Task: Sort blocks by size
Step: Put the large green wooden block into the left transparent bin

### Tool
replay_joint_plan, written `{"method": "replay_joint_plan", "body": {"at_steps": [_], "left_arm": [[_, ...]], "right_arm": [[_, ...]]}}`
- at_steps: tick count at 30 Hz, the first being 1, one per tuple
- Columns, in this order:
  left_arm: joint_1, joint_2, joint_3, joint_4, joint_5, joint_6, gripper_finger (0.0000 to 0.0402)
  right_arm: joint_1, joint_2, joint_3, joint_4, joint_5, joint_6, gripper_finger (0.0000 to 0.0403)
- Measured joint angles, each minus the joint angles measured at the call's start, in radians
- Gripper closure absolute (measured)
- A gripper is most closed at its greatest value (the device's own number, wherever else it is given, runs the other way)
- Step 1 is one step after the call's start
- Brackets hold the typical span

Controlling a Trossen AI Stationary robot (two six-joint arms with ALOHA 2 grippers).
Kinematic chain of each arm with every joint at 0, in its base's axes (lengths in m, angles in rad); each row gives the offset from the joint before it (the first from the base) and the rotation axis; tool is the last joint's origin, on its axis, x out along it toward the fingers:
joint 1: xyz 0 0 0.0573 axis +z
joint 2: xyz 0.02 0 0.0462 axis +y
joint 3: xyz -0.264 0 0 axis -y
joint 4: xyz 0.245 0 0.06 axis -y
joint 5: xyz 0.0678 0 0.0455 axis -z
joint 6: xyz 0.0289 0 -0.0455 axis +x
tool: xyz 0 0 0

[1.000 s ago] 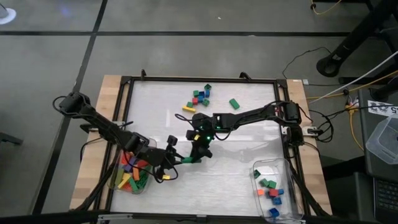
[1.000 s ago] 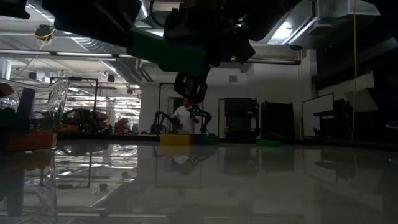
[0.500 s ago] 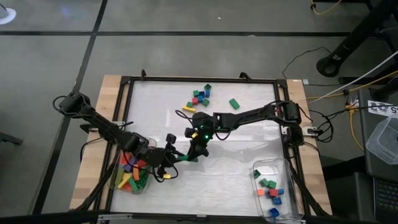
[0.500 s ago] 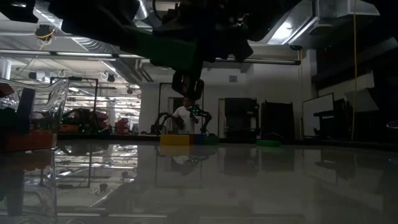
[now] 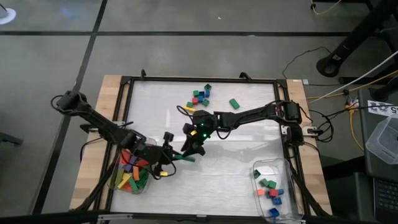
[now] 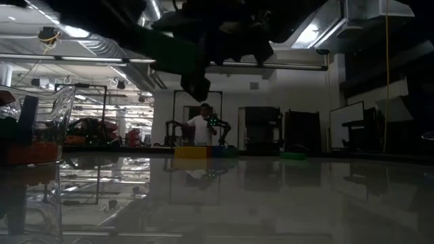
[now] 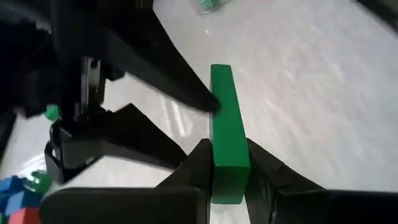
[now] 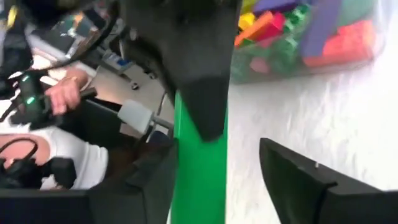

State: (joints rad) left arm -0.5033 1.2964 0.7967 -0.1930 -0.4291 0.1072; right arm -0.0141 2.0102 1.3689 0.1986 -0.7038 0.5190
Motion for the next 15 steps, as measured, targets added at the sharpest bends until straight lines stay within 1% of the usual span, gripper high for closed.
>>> {"method": "replay_joint_plan", "body": {"at_steps": [4, 7, 10, 12, 15], "left_arm": [[-0.023, -0.125, 0.002, -0.143, 0.037, -0.126, 0.0360], [-0.053, -0.231, 0.002, -0.283, 0.105, -0.275, 0.0360], [-0.089, -0.339, 0.002, -0.418, 0.206, -0.477, 0.0360], [-0.114, -0.401, 0.002, -0.499, 0.264, -0.622, 0.0360], [-0.149, -0.482, 0.002, -0.606, 0.337, -0.828, 0.0360]], "right_arm": [[-0.060, 0.002, 0.027, -0.011, -0.059, -0.045, 0.0166], [-0.114, 0.002, 0.044, -0.017, -0.058, -0.099, 0.0166], [-0.171, 0.002, 0.048, -0.025, -0.056, -0.169, 0.0170], [-0.210, 0.002, 0.049, -0.048, -0.026, -0.221, 0.0171], [-0.264, 0.002, 0.049, -0.123, 0.090, -0.305, 0.0171]]}}
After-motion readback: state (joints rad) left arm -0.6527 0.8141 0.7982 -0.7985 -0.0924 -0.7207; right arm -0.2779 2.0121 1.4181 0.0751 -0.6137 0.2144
